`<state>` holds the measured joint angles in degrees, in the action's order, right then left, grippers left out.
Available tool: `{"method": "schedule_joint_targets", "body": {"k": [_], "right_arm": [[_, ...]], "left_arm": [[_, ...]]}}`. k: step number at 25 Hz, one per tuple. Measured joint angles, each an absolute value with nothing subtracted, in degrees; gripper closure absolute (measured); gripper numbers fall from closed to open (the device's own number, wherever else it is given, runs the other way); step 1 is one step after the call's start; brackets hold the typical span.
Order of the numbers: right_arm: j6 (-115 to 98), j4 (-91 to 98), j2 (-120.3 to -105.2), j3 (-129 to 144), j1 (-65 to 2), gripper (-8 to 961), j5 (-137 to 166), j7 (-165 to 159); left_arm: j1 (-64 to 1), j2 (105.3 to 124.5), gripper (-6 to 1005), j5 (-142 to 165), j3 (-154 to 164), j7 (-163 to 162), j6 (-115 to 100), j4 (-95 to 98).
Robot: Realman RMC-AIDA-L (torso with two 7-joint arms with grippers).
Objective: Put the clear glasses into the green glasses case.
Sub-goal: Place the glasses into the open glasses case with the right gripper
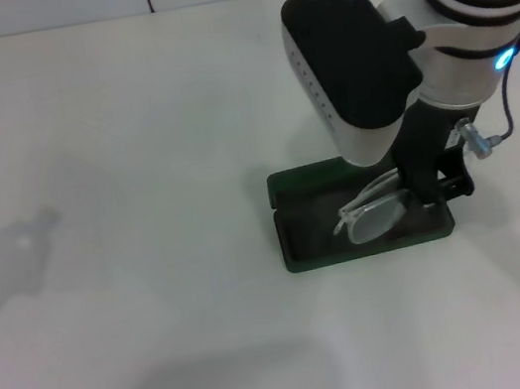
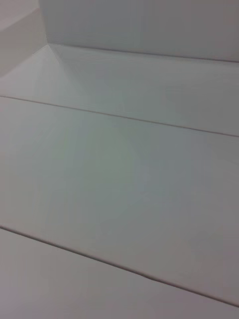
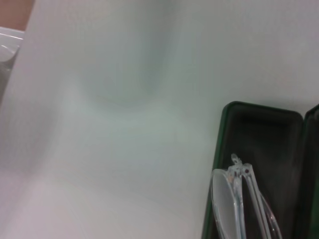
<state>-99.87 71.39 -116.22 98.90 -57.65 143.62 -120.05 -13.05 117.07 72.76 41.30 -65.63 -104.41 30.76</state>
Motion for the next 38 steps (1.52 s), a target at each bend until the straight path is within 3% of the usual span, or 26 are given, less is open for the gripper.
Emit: {"method": "schedule_joint_targets", "body": {"k": [25, 38], "right_arm": [[-92.58, 67.27, -116.19, 100.27, -58.58, 892, 138.61, -124.72], [-95.31, 64.2, -116.19, 100.63, -64.0, 892, 137.28, -131.55]], "left_arm": [[-13.54, 116.02, 935, 75.68, 41.48, -64.6, -103.79, 31.46], [-13.62, 116.01, 934, 76.06, 41.55, -64.6, -102.91, 31.46]]}}
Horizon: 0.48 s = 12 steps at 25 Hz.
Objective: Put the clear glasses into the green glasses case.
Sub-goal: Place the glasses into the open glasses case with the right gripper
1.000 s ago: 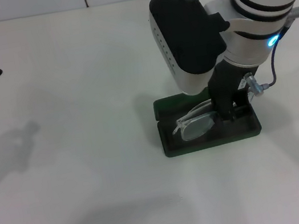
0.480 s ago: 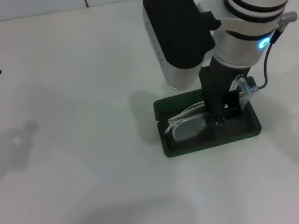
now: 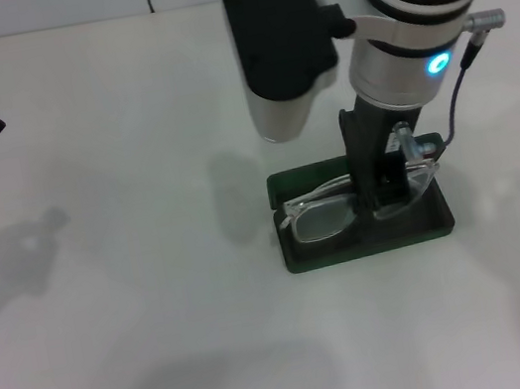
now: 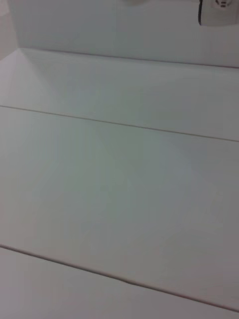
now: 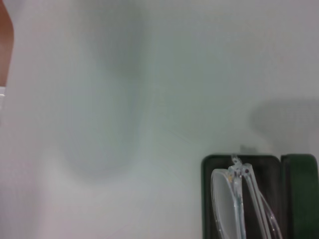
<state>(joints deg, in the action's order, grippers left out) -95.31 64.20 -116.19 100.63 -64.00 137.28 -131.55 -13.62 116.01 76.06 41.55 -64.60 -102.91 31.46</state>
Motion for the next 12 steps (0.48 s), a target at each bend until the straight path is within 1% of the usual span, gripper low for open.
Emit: {"method": "schedule_joint_targets", "body": {"k": [1, 3, 5, 12], "right_arm": [[-95.31, 64.2, -116.19, 100.63, -64.0, 892, 137.28, -131.55], [-95.86, 59.61, -116.19, 100.41, -66.91, 892, 135.29, -133.08], [-96.02, 57.57, -116.19, 100.35, -67.94, 891, 134.39, -133.28], [-96.09, 56.28, -116.19, 100.52, -68.69, 891, 134.49, -134.37]], "left_arm": [[-13.62, 116.01, 934, 76.07, 41.57, -64.6, -102.91, 31.46], [-13.63, 116.01, 934, 76.11, 41.68, -64.52, -102.88, 31.46], [-13.62, 116.01, 934, 76.12, 41.79, -64.08, -102.83, 31.46], [-13.56, 116.17, 934, 77.32, 41.67, -63.3, -102.82, 31.22]]}}
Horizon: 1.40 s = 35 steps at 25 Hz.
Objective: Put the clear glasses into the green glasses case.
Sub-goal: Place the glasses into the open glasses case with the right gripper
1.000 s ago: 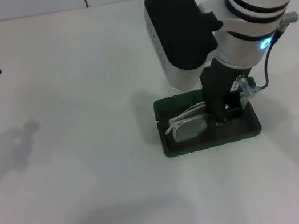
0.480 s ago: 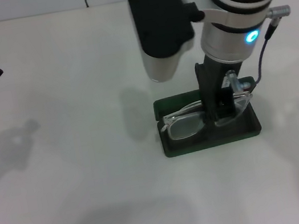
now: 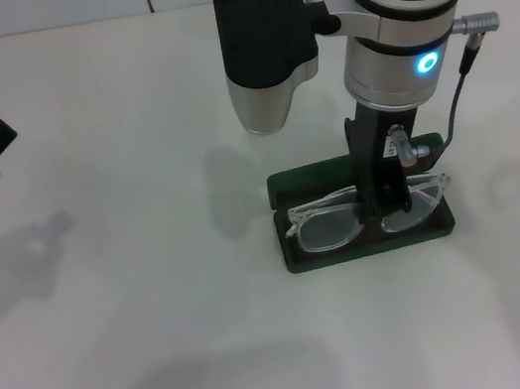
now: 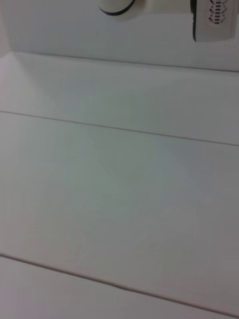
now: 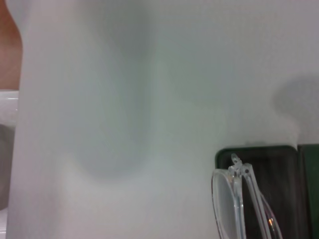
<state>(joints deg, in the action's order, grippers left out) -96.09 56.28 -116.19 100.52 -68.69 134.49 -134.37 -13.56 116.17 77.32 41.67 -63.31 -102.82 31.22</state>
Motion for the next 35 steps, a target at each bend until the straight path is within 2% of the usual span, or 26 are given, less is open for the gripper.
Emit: {"method": "schedule_joint_targets", "body": {"k": [35], "right_arm": [[-89.0, 49.58, -116.19, 105.17, -69.07, 890, 134.12, -134.03]], "left_arm": [[-12.93, 117.24, 933, 79.1, 41.92, -62.49, -102.83, 30.83]]}}
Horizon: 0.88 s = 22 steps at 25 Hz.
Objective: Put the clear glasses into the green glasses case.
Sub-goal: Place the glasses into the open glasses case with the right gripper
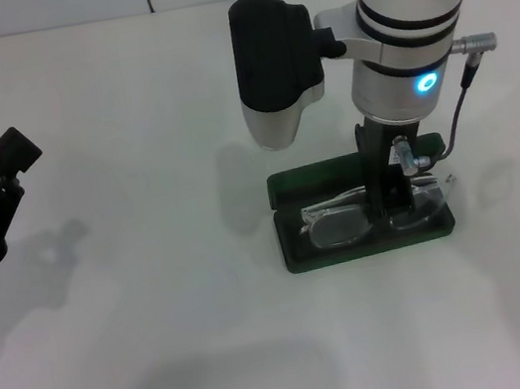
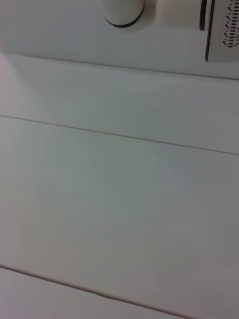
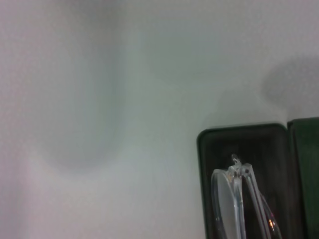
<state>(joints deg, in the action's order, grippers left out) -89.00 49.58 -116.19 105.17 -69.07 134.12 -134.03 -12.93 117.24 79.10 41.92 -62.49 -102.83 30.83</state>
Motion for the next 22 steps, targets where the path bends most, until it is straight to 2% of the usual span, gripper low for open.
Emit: {"method": "schedule_joint_targets", "body": {"k": [22], "right_arm": [[-88.85, 48.78, -116.19, 105.29, -69.55, 873, 133.02, -133.06]], "left_arm": [[-13.11, 117.43, 932, 79.37, 41.92, -61.8, -101.64, 30.05]]}}
